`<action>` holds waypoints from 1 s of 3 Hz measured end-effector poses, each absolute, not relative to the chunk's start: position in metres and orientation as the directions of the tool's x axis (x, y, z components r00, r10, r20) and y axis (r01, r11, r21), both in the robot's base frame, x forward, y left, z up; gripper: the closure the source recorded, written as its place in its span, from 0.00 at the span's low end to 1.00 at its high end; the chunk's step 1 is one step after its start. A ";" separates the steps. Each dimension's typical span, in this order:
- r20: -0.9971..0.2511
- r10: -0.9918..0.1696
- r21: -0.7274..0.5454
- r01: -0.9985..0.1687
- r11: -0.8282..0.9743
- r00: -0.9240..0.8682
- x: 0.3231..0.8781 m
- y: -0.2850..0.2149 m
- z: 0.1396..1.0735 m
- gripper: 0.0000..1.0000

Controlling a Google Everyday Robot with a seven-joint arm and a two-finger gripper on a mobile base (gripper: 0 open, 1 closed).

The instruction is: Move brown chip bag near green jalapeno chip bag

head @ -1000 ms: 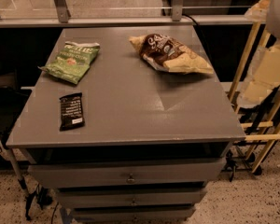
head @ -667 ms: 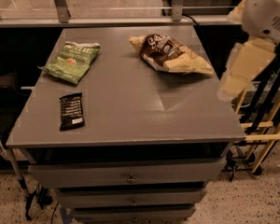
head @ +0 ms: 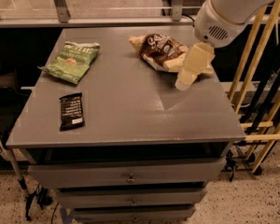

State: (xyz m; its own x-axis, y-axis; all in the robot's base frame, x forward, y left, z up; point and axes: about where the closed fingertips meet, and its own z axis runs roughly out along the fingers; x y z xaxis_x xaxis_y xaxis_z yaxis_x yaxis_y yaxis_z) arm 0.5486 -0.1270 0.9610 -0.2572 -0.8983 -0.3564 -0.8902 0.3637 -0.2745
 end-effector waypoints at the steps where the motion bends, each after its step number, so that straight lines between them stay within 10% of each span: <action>1: -0.362 -0.897 -0.281 -0.888 0.365 -0.254 0.551 -0.126 0.962 0.00; 3: -0.373 -0.884 -0.362 -0.834 0.417 -0.280 0.573 -0.136 0.957 0.00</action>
Offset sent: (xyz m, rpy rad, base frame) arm 0.0123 -0.0037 -0.0016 -0.0994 -0.1021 -0.1031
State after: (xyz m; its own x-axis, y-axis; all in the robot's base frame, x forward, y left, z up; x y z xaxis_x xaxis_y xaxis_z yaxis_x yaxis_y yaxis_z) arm 0.5732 -0.1357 0.9568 -0.2804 -0.8845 -0.3729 -0.8337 0.4170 -0.3621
